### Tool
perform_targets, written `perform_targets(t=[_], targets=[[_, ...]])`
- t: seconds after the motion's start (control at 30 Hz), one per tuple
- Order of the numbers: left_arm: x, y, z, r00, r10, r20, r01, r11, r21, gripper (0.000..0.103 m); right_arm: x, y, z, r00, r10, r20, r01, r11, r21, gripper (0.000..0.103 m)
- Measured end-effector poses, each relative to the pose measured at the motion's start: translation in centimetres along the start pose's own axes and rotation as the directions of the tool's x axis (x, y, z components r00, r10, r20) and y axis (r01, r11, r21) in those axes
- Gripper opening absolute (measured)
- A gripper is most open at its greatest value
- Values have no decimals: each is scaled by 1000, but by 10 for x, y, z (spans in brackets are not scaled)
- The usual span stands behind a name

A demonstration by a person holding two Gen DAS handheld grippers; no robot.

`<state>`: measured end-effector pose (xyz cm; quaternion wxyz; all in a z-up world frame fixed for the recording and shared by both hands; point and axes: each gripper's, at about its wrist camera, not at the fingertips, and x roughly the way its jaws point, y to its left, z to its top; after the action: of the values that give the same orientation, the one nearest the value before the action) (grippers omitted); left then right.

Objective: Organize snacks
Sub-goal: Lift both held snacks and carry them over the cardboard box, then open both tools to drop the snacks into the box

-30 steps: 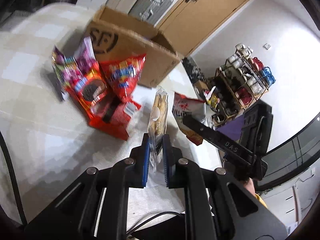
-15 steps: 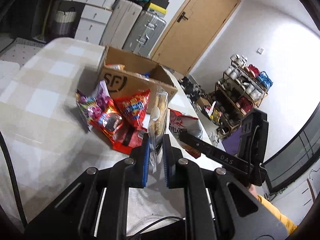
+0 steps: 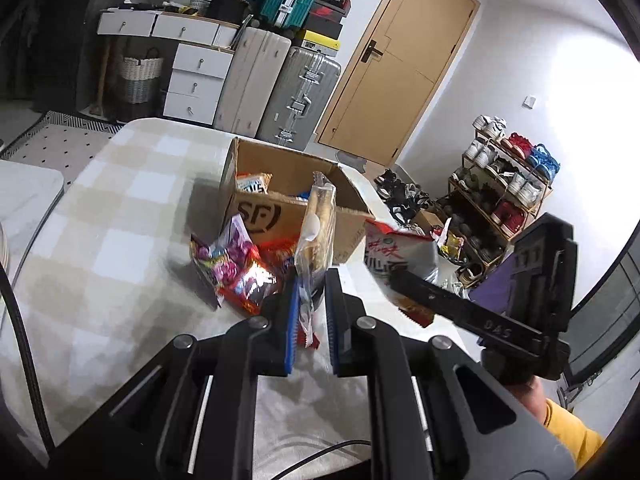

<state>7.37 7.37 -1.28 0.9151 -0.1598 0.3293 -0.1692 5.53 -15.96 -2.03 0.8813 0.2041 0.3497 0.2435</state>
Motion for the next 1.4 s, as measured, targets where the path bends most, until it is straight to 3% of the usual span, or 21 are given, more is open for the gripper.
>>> perform_targets(t=[0.4, 0.6, 0.77, 0.97, 1.13, 1.4], targets=[[16, -23, 72, 999, 39, 12, -40, 997, 65, 9, -4, 27, 85, 997, 26, 67, -21, 997, -71, 49], [50, -37, 113, 997, 74, -9, -73, 992, 101, 9, 17, 25, 123, 998, 25, 65, -20, 997, -79, 49], [97, -38, 143, 994, 100, -53, -93, 988, 126, 9, 54, 0, 147, 999, -3, 33, 4, 999, -35, 49], [163, -25, 161, 983, 135, -124, -116, 982, 148, 9, 106, -23, 159, 996, -76, -53, 72, 995, -67, 49], [207, -13, 164, 973, 137, -187, -110, 982, 151, 0, 132, -37, 159, 992, -99, -79, 93, 993, -79, 49], [232, -11, 156, 970, 145, -197, -106, 974, 198, 0, 153, -48, 149, 986, -129, -109, 118, 988, -101, 49]])
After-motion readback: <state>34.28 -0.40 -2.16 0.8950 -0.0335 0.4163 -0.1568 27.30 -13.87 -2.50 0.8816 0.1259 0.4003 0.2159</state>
